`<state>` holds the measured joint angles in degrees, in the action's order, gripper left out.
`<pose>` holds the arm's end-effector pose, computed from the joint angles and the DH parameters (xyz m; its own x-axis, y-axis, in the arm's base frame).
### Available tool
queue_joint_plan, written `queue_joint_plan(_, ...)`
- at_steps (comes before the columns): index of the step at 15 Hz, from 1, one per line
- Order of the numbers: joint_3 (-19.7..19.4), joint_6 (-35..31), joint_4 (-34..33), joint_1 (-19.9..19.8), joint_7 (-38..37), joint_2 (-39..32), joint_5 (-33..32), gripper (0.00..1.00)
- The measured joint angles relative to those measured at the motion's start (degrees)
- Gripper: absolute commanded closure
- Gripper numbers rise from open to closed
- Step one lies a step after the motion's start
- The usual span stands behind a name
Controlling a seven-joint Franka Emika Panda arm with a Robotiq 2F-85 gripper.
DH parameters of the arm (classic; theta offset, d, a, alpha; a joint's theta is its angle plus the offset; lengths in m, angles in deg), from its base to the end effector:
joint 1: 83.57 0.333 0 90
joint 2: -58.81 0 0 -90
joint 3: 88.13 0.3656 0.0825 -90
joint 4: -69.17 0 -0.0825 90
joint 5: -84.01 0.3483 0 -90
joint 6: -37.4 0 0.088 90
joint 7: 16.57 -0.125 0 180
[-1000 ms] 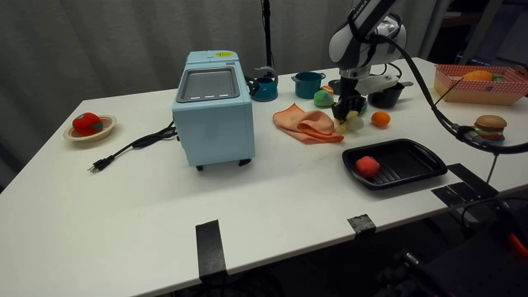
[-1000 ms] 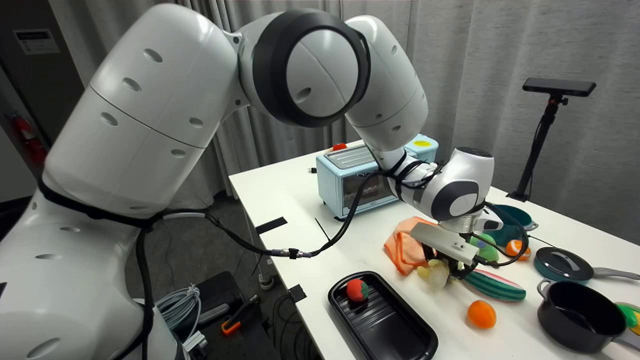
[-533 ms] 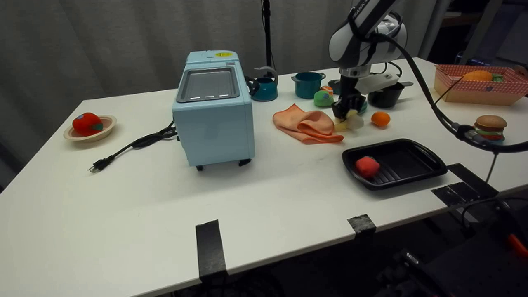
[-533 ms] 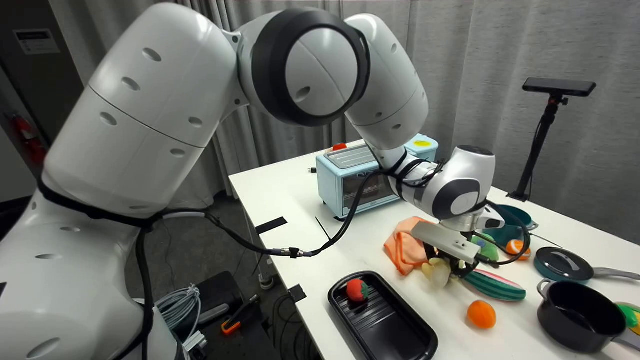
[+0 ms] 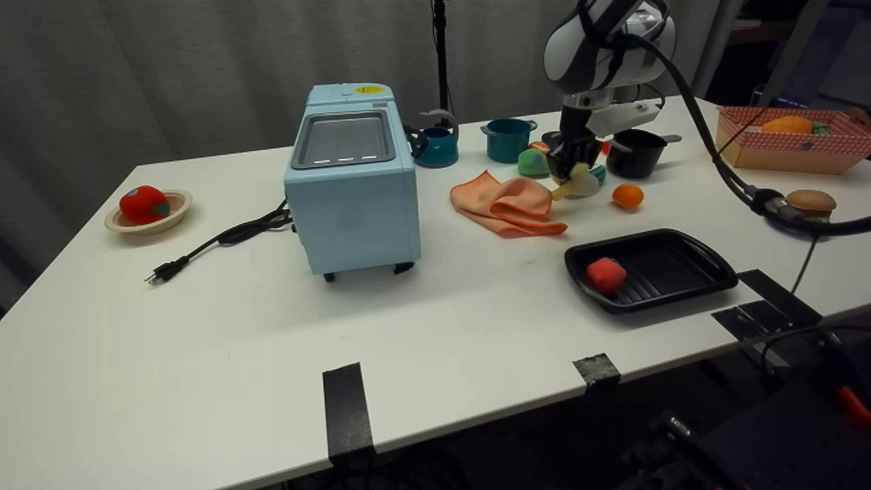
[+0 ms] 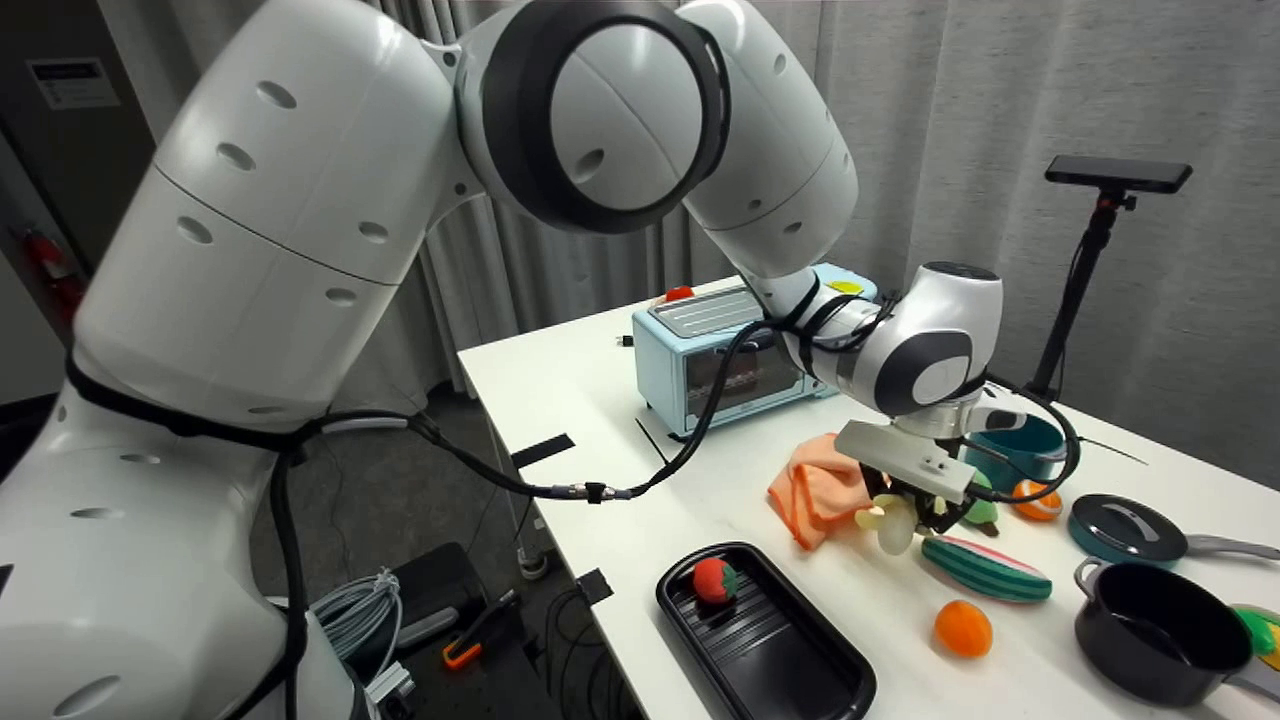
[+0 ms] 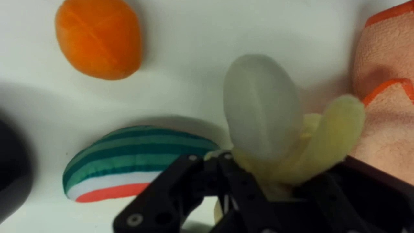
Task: Put the yellow object in the black pot
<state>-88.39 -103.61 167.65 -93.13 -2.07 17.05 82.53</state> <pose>0.6709 -0.1160 0.2120 0.9947 0.1027 0.0079 0.1025 -0.9945 0.0222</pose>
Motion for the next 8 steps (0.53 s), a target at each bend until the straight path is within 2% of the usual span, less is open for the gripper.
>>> queue_joint_plan(8, -0.3, 0.3, -2.2, -0.2, 0.0, 3.7, 0.1, 0.96)
